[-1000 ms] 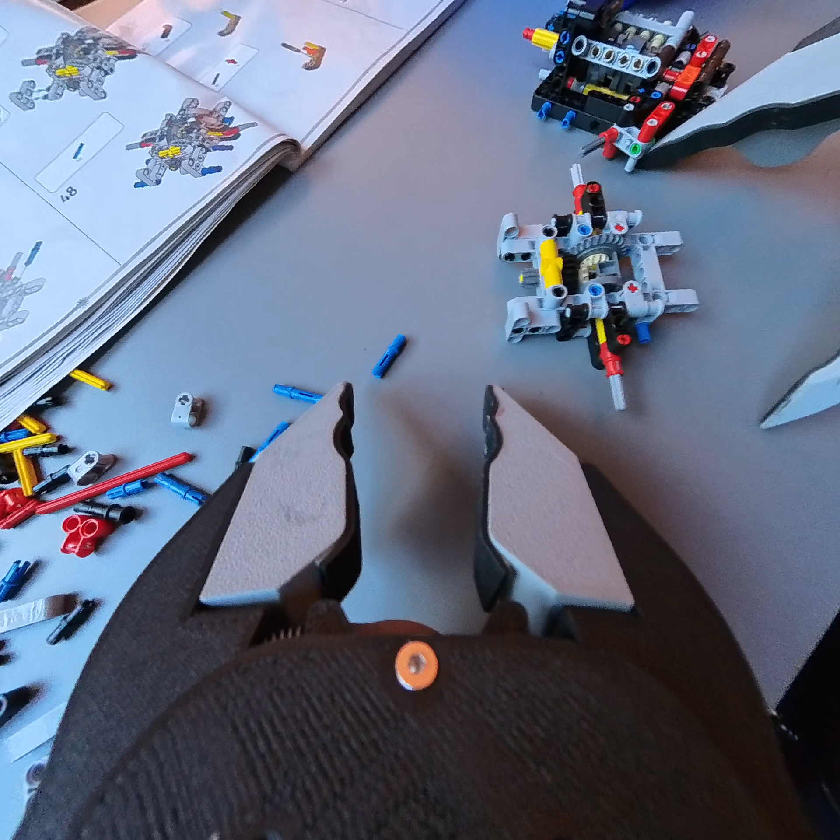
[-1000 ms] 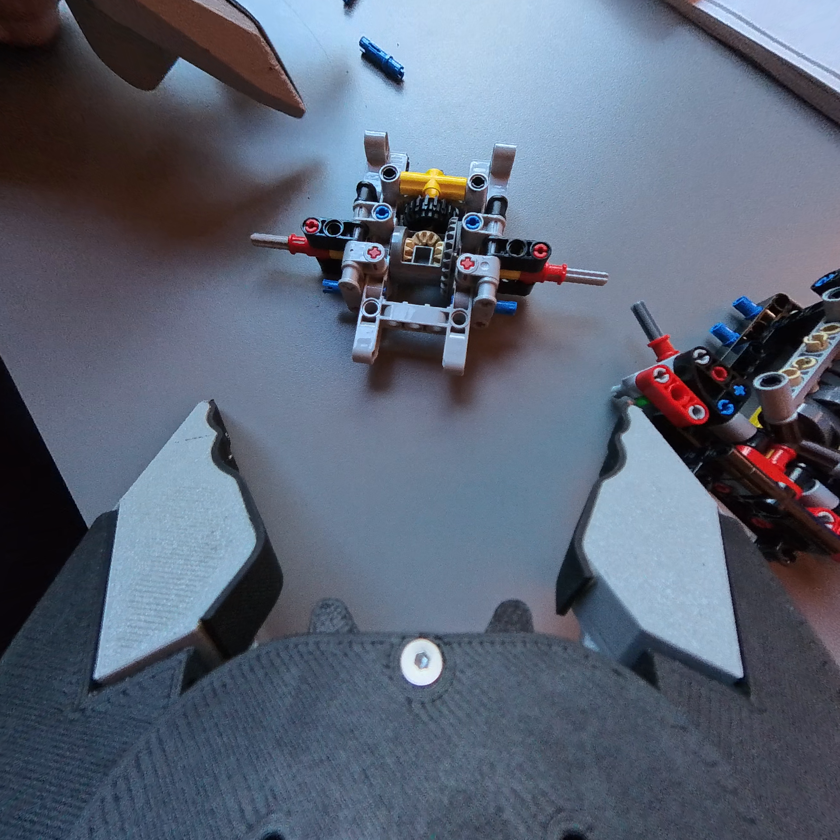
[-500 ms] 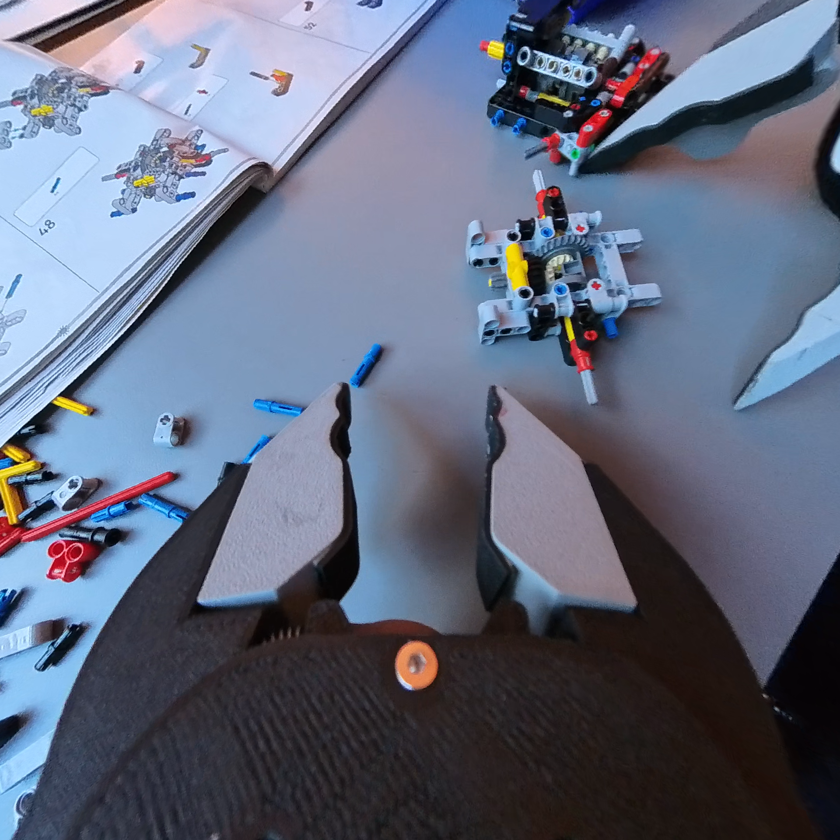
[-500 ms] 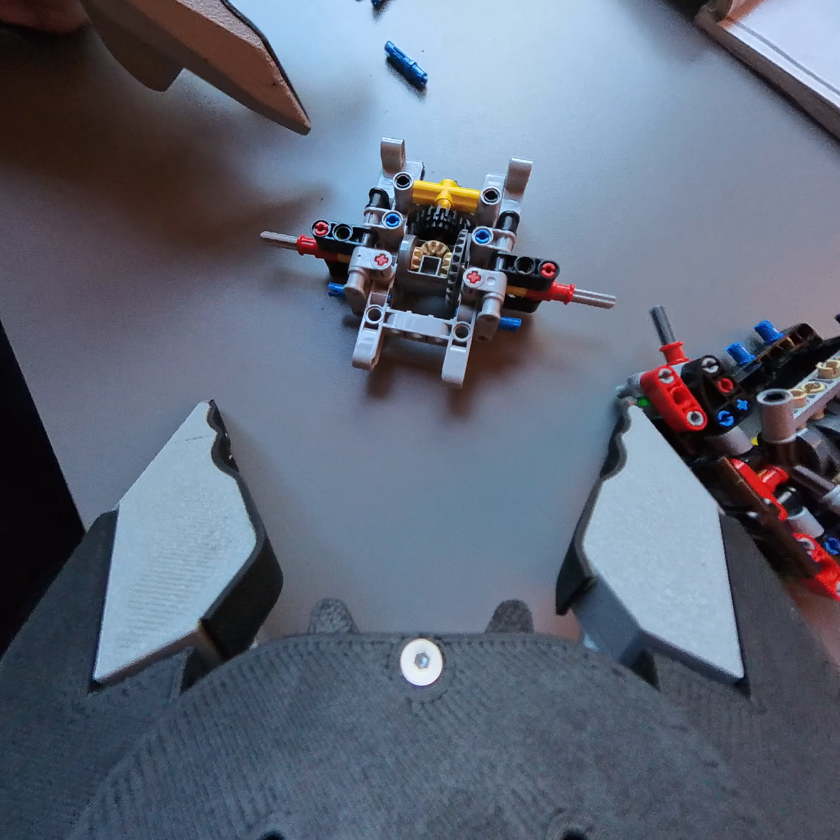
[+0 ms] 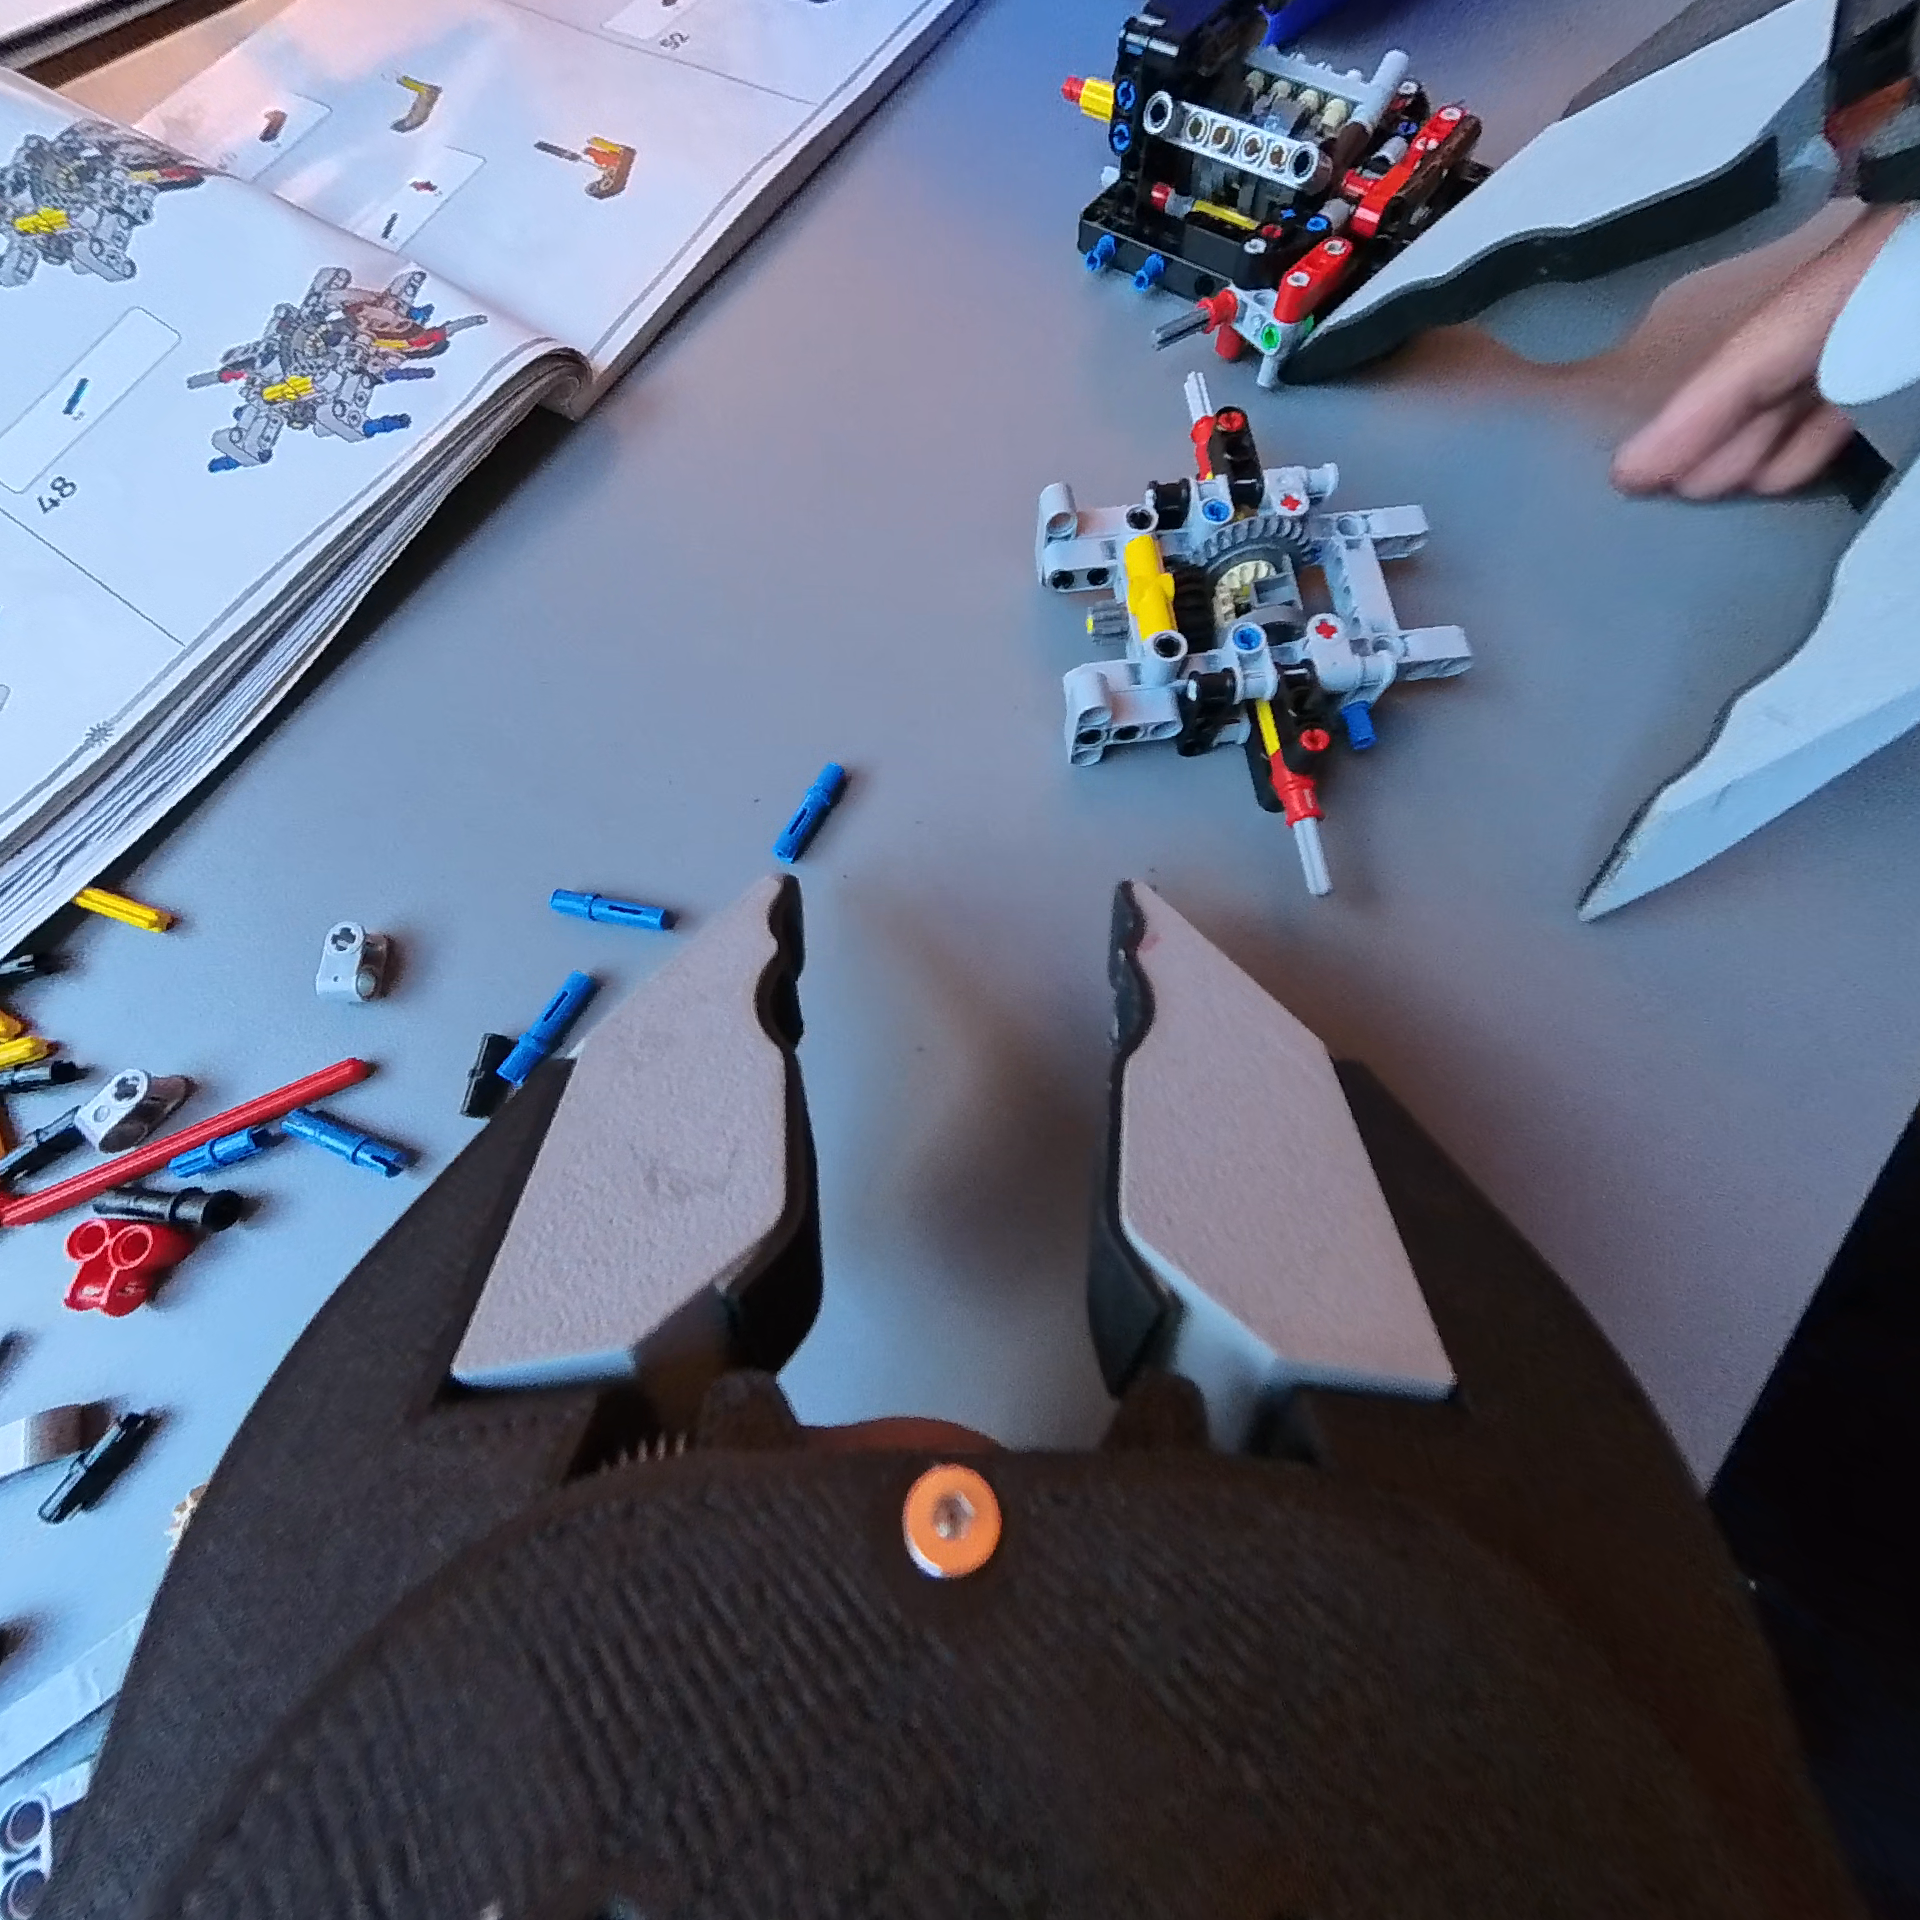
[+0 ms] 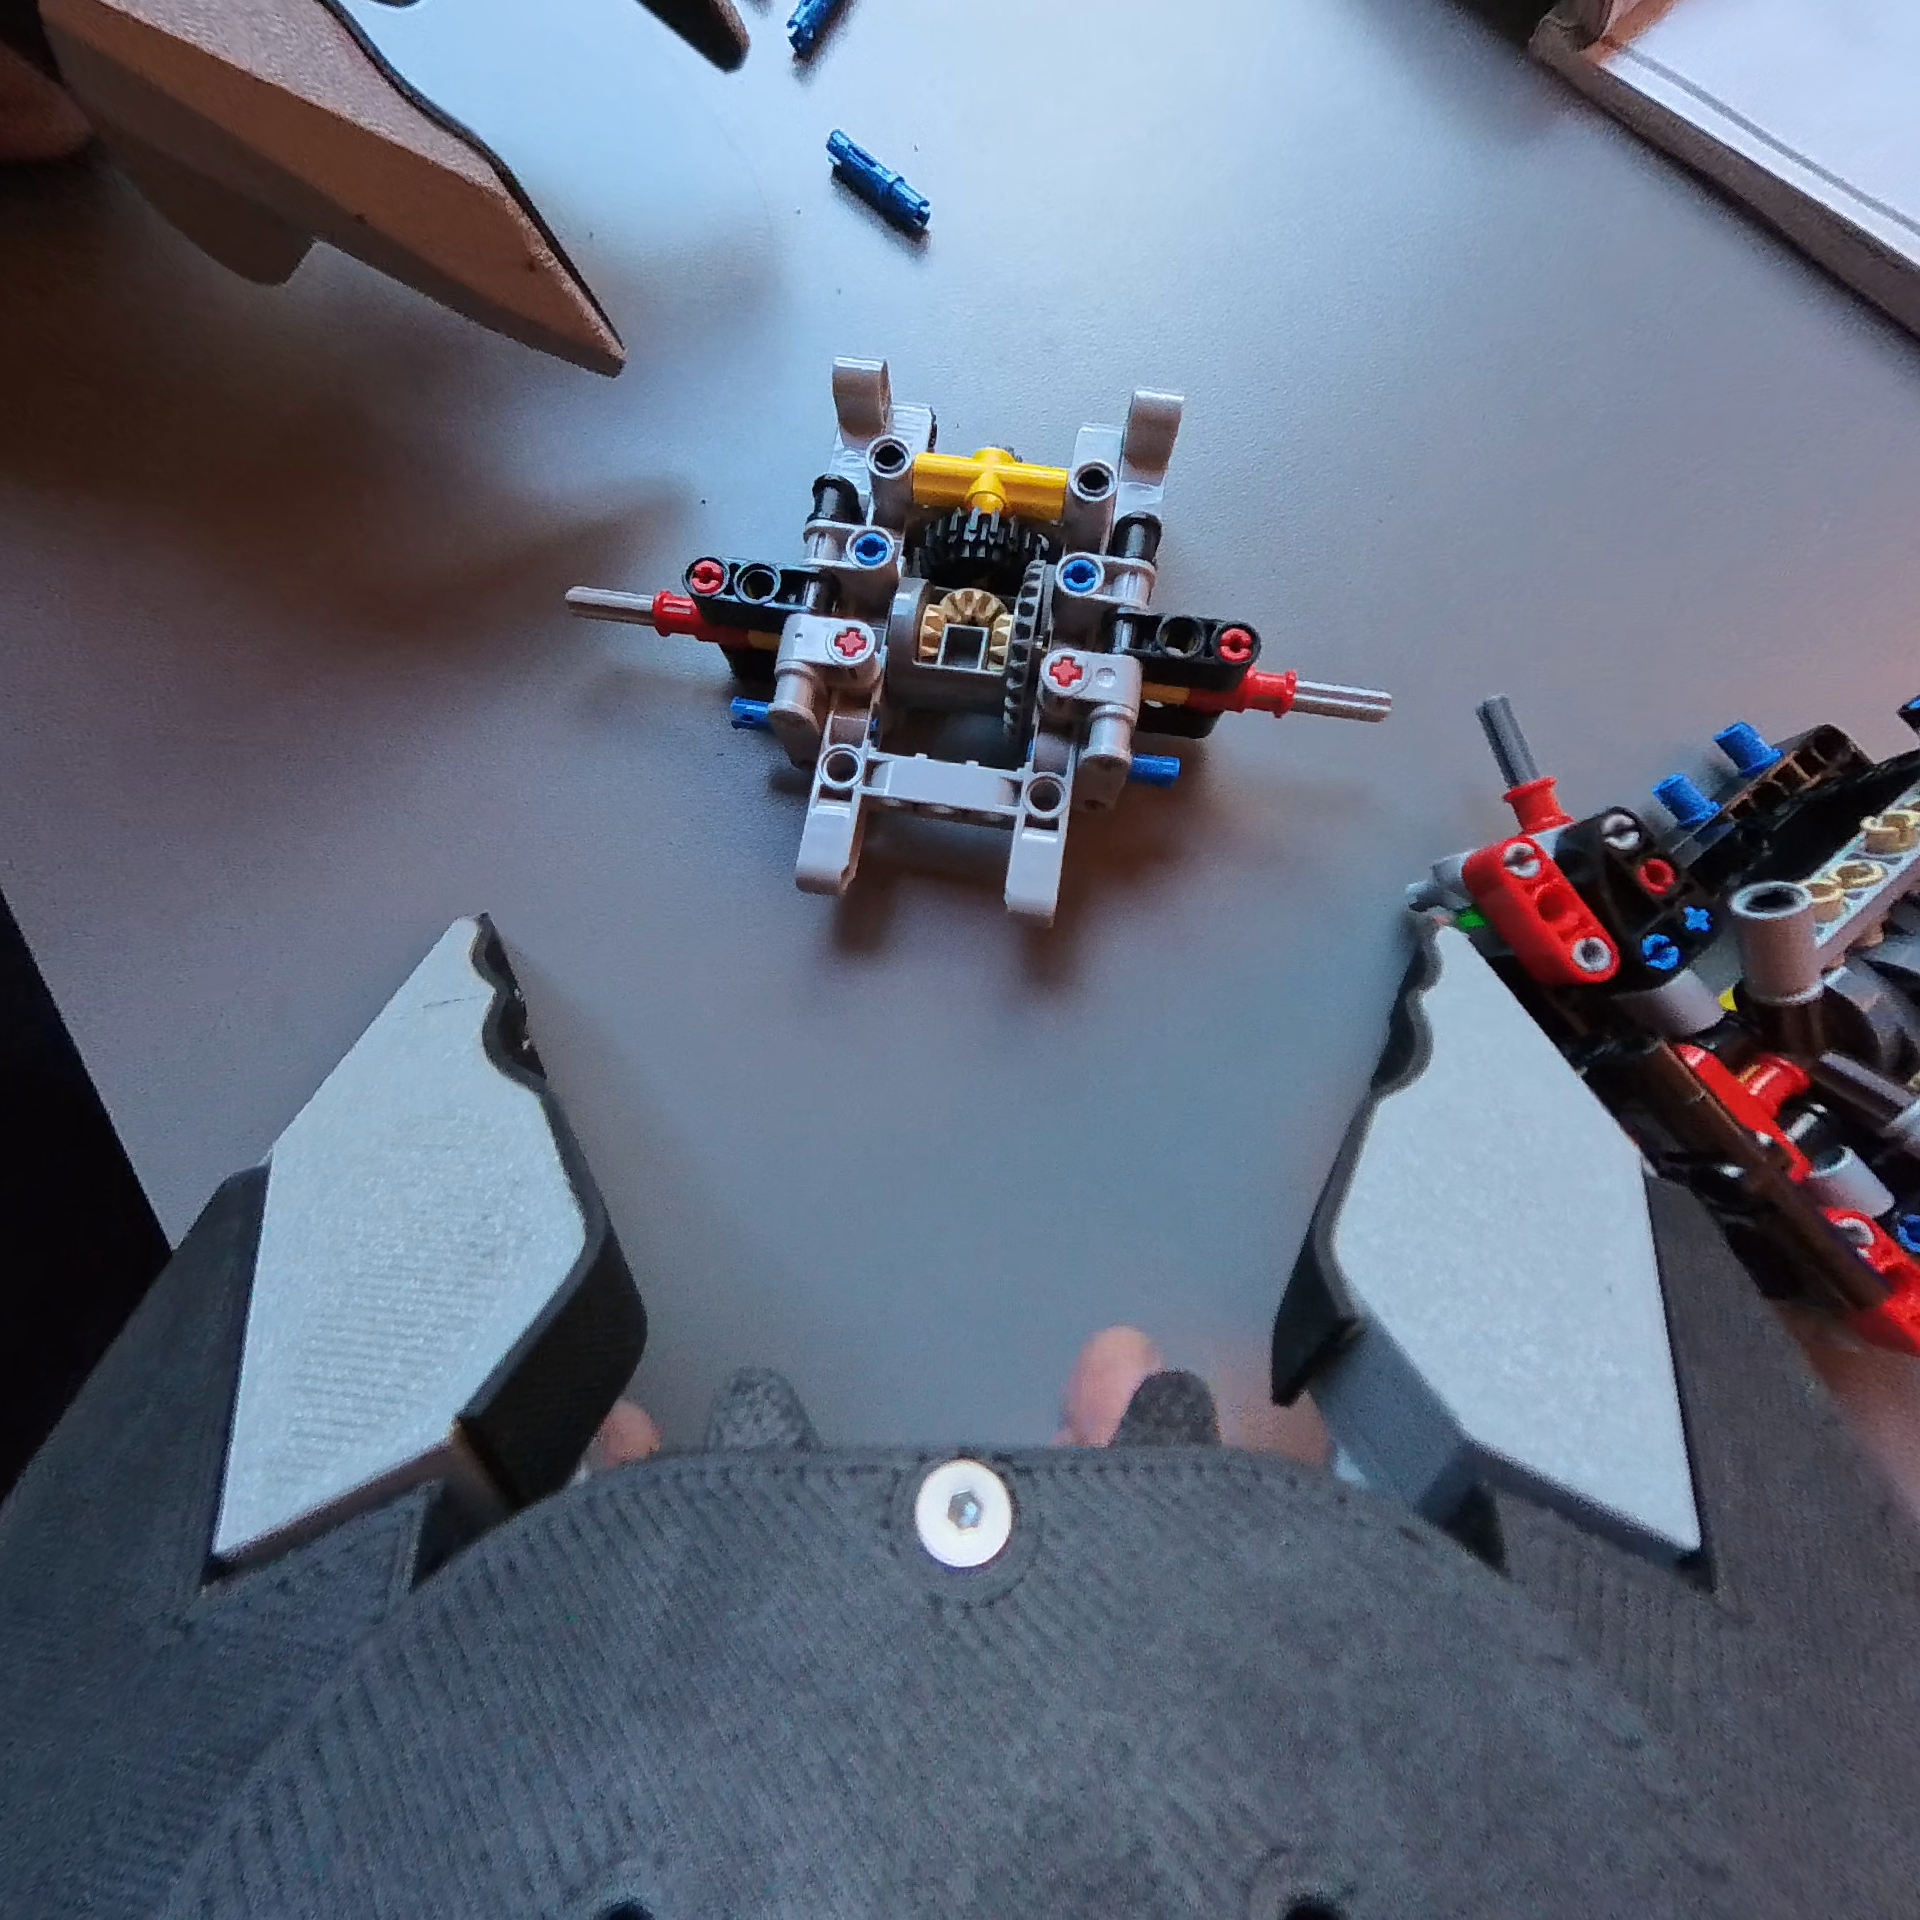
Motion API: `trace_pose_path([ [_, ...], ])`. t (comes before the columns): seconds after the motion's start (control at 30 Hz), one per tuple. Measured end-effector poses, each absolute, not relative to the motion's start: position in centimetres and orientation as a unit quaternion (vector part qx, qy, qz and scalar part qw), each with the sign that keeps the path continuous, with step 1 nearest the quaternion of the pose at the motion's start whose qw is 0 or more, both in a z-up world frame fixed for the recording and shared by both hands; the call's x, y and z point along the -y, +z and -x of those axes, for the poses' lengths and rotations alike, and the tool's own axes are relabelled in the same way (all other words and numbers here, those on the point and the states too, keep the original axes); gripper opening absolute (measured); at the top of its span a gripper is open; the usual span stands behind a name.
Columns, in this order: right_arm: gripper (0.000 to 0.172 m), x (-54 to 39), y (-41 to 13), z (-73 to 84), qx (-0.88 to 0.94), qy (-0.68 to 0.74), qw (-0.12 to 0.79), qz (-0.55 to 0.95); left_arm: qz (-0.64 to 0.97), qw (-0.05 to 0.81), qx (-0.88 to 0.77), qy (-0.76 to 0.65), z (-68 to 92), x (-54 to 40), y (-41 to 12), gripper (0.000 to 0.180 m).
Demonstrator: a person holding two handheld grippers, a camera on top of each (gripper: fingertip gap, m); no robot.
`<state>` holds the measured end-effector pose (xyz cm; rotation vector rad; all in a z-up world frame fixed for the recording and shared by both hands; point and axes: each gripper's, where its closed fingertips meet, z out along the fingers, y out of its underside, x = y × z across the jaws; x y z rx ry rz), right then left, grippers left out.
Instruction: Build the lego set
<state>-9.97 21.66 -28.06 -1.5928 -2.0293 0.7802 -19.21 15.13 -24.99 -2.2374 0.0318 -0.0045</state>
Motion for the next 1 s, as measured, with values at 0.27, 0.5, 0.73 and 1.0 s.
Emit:
trace_pose_path([
  [0.27,0.141,-22.6,-27.5,9.8,0.699,0.268,0.244,0.616,0.892,0.451,-0.010,-0.012,19.2,-15.0,-24.5,0.056],
  [0.5,0.118,-24.5,-21.1,9.1,0.623,0.310,0.381,0.608,0.888,0.459,-0.021,-0.015,18.4,-15.0,-24.1,0.056],
  [0.73,0.067,-22.8,-18.8,9.4,0.643,0.343,0.408,0.550,0.885,0.465,-0.035,-0.013,18.0,-14.9,-23.8,0.056],
  [1.0,0.058,-21.9,-21.1,11.1,0.673,0.318,0.374,0.553,0.889,0.455,-0.037,-0.010,19.1,-14.0,-23.9,0.053],
])
